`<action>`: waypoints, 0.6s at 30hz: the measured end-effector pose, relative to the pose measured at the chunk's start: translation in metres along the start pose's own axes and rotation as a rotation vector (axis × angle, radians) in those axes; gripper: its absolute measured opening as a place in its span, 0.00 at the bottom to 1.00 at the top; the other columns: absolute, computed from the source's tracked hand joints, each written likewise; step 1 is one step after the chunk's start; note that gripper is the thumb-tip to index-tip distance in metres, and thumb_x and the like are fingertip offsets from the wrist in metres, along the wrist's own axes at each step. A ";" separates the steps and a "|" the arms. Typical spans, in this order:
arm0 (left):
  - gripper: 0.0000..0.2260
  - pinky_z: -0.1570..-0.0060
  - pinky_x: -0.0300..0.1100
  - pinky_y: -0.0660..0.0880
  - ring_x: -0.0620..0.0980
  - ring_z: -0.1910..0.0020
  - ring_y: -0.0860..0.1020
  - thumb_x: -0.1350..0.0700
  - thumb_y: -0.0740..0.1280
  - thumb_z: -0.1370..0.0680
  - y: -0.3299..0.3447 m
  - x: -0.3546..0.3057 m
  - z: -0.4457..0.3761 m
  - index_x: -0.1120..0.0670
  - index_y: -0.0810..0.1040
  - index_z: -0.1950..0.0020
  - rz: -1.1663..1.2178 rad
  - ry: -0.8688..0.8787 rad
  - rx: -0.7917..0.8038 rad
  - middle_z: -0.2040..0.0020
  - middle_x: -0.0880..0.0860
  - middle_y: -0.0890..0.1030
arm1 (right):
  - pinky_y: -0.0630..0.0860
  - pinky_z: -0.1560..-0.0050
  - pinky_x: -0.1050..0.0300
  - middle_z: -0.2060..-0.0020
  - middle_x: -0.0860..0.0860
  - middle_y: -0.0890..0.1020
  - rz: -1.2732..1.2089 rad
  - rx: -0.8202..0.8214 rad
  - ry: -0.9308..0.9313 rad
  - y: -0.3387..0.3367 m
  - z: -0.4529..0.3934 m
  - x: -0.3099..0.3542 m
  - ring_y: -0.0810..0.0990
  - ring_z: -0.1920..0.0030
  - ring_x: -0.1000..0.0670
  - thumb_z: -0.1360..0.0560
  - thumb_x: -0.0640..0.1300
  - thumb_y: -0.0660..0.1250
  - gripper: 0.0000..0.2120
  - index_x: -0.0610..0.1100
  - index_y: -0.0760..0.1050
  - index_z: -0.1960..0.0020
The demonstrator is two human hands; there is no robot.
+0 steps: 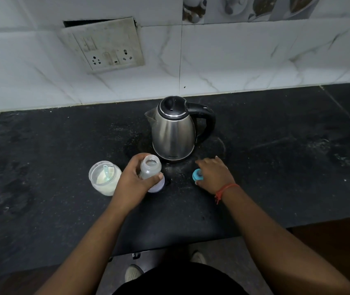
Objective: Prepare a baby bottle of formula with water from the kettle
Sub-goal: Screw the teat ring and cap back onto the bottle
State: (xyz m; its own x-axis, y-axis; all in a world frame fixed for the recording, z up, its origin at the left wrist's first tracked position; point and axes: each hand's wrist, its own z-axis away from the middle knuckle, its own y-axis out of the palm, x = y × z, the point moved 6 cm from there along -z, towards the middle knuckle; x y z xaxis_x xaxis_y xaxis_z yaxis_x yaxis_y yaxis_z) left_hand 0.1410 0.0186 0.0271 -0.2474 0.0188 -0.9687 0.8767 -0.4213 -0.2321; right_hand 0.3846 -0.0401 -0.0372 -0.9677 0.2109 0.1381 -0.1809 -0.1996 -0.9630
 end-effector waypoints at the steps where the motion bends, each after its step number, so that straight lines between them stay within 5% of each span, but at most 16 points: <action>1: 0.22 0.46 0.33 0.76 0.41 0.43 0.81 0.60 0.79 0.27 0.001 0.000 0.002 0.44 0.77 0.38 0.006 -0.001 0.005 0.43 0.45 0.83 | 0.53 0.21 0.47 0.33 0.48 0.76 0.040 0.011 -0.009 0.002 -0.002 0.000 0.73 0.31 0.46 0.26 0.56 0.71 0.32 0.46 0.69 0.26; 7: 0.22 0.42 0.35 0.76 0.42 0.43 0.81 0.60 0.79 0.27 0.002 -0.004 0.010 0.45 0.76 0.37 0.015 0.015 0.028 0.43 0.46 0.84 | 0.57 0.24 0.49 0.40 0.48 0.79 0.103 -0.005 -0.066 -0.005 -0.007 0.005 0.75 0.36 0.46 0.25 0.52 0.68 0.20 0.47 0.76 0.35; 11: 0.22 0.42 0.36 0.77 0.42 0.43 0.82 0.60 0.79 0.26 -0.001 -0.005 0.012 0.47 0.76 0.36 0.010 0.022 0.019 0.44 0.44 0.84 | 0.75 0.42 0.51 0.44 0.51 0.76 -0.281 -0.092 0.006 -0.026 0.001 0.013 0.77 0.43 0.48 0.28 0.48 0.71 0.19 0.47 0.77 0.38; 15: 0.23 0.43 0.33 0.75 0.39 0.45 0.81 0.62 0.78 0.26 -0.001 -0.005 0.015 0.51 0.75 0.34 0.021 0.024 0.010 0.43 0.45 0.83 | 0.76 0.43 0.53 0.44 0.53 0.76 -0.581 -0.225 -0.029 -0.065 0.015 0.036 0.77 0.46 0.52 0.30 0.44 0.75 0.20 0.47 0.77 0.39; 18: 0.23 0.43 0.31 0.73 0.36 0.45 0.80 0.62 0.77 0.26 -0.001 -0.007 0.017 0.52 0.75 0.34 0.016 0.039 0.003 0.43 0.45 0.82 | 0.73 0.44 0.64 0.45 0.54 0.76 -0.694 -0.291 -0.140 -0.102 0.028 0.060 0.77 0.46 0.56 0.30 0.41 0.76 0.20 0.47 0.78 0.40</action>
State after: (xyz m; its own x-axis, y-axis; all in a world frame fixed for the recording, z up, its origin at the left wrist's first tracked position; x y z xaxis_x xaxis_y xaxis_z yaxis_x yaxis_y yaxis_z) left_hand 0.1349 0.0039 0.0353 -0.2170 0.0477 -0.9750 0.8793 -0.4243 -0.2164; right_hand 0.3403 -0.0335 0.0758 -0.6657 0.0692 0.7430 -0.7206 0.1989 -0.6642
